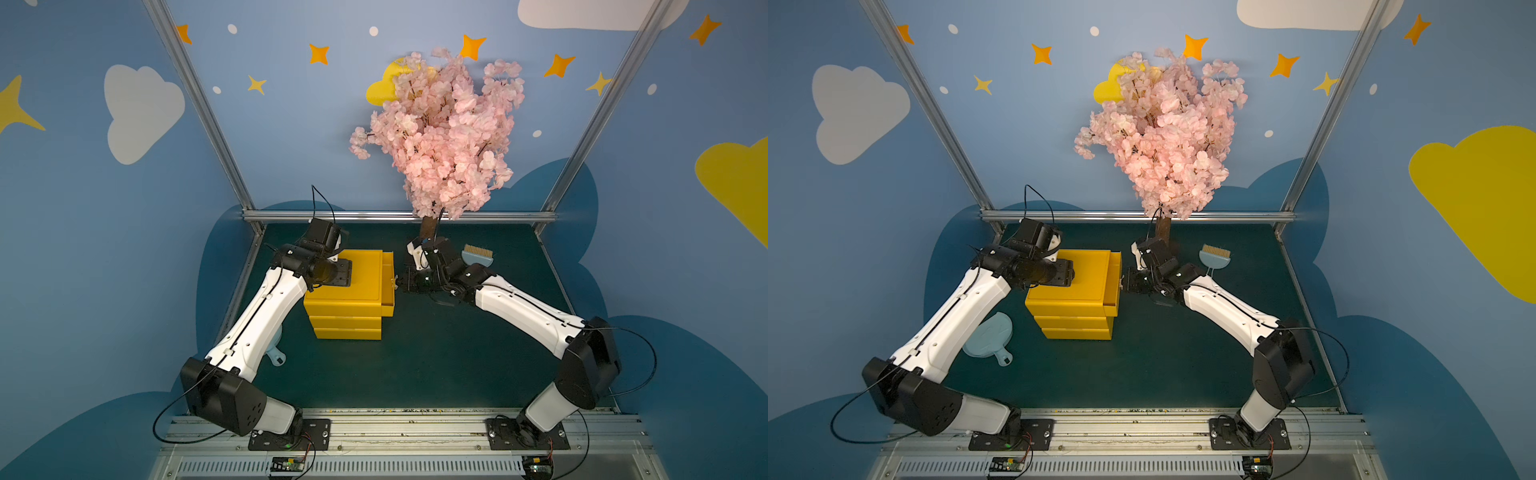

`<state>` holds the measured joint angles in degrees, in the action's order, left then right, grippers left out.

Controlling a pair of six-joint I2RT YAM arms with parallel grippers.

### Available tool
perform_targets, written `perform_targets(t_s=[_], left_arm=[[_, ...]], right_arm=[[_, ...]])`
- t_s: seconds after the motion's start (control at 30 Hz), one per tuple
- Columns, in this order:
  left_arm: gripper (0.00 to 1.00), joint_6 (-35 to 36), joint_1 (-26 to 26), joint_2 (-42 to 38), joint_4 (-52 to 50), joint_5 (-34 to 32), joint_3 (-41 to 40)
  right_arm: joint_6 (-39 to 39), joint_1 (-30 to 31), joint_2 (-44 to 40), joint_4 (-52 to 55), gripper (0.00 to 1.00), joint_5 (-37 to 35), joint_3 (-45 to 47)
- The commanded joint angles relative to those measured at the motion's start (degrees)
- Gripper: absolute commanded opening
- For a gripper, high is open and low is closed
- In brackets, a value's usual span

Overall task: Take the seed bags out of the drawer
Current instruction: Open the drawer in the storage box.

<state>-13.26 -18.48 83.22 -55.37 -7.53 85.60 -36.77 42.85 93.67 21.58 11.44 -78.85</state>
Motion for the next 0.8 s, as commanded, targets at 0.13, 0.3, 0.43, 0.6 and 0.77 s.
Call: perform_targets(t_s=[0.13,0.3,0.43,0.6,0.77], left_arm=[[0.70,-0.44,0.23,1.90,-4.23,2.61,-2.32],[0.70,-0.45,0.24,1.74,-4.21,2.70,-2.37],[0.70,-0.45,0.24,1.75,-4.15,2.70,-2.42],[0.70,-0.43,0.22,1.60,-4.22,2.72,-2.40],[0.70,-0.45,0.22,1.57,-4.23,2.70,-2.50]], right_arm=[[2.22,-0.79,-5.07,7.17,0.00,-5.67,-0.24],[1.34,-2.30,-8.08,6.01,0.00,-7.39,3.14],[2.43,-3.95,-10.59,5.39,0.00,-7.71,5.55],[3.52,-6.18,-13.31,5.40,0.00,-7.49,7.88],[4.25,-8.36,-14.87,4.93,0.00,-6.35,9.58]])
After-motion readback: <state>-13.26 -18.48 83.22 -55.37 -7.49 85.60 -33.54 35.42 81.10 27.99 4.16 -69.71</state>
